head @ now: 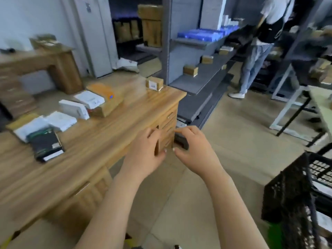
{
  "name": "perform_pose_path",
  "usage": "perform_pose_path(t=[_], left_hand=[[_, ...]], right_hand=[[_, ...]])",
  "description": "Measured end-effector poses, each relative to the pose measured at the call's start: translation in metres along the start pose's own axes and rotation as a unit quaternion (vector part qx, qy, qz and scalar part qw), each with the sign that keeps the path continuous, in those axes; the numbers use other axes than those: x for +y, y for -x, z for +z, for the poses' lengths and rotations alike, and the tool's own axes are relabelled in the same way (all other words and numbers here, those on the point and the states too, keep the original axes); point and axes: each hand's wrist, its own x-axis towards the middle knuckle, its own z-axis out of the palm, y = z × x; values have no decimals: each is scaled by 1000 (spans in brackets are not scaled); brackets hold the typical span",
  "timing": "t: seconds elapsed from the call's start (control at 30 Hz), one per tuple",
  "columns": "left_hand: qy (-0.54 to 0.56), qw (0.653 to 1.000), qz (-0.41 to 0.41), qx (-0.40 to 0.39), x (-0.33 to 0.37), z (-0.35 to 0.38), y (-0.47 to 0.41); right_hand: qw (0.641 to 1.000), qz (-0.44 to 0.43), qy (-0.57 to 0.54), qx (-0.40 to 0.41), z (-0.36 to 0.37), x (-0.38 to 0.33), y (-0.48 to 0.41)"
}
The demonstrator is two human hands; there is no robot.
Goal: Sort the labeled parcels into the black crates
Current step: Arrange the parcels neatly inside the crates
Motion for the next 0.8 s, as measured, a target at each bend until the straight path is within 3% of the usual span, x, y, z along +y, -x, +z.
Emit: perform_pose_path(t=[0.37, 0.8], left_hand=[[-28, 979, -175, 103, -81, -16, -60], [-70, 960, -235, 134, -247, -59, -173]], right_hand=[[980, -165, -28, -104, 62, -7, -152], [970, -201, -48, -128, 159, -63, -345]])
